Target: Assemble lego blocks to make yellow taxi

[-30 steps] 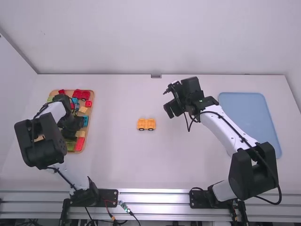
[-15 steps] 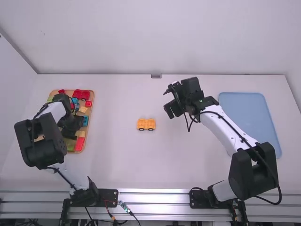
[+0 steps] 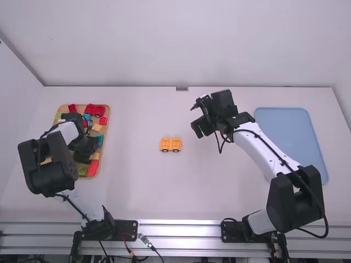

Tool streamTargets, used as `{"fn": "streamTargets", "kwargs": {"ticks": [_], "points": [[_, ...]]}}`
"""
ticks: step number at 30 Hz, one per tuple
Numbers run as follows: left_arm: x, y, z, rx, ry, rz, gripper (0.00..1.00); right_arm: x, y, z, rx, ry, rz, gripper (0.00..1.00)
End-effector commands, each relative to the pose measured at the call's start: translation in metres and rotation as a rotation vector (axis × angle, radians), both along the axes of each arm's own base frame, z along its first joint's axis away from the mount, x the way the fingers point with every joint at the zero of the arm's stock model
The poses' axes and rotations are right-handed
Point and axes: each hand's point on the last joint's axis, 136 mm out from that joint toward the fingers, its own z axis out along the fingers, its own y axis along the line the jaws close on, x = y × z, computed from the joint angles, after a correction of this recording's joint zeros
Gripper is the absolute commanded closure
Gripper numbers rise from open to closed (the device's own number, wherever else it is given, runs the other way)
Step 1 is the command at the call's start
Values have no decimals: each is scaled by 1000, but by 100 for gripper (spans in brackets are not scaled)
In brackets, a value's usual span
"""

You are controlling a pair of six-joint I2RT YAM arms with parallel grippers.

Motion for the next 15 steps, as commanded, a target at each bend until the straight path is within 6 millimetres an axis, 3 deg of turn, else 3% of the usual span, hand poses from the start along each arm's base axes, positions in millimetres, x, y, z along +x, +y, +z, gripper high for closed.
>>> {"fn": "streamTargets", "kwargs": {"ticks": [1, 7, 15], "points": [[-2, 3, 5, 23, 3, -5, 31, 5, 4, 21, 20, -45, 1, 1], [-5, 5, 5, 34, 12, 0, 43, 5, 4, 21, 21, -45, 1, 1], [-5, 5, 1, 32, 5, -3, 42, 5, 4, 21, 20, -45, 1, 1]]}}
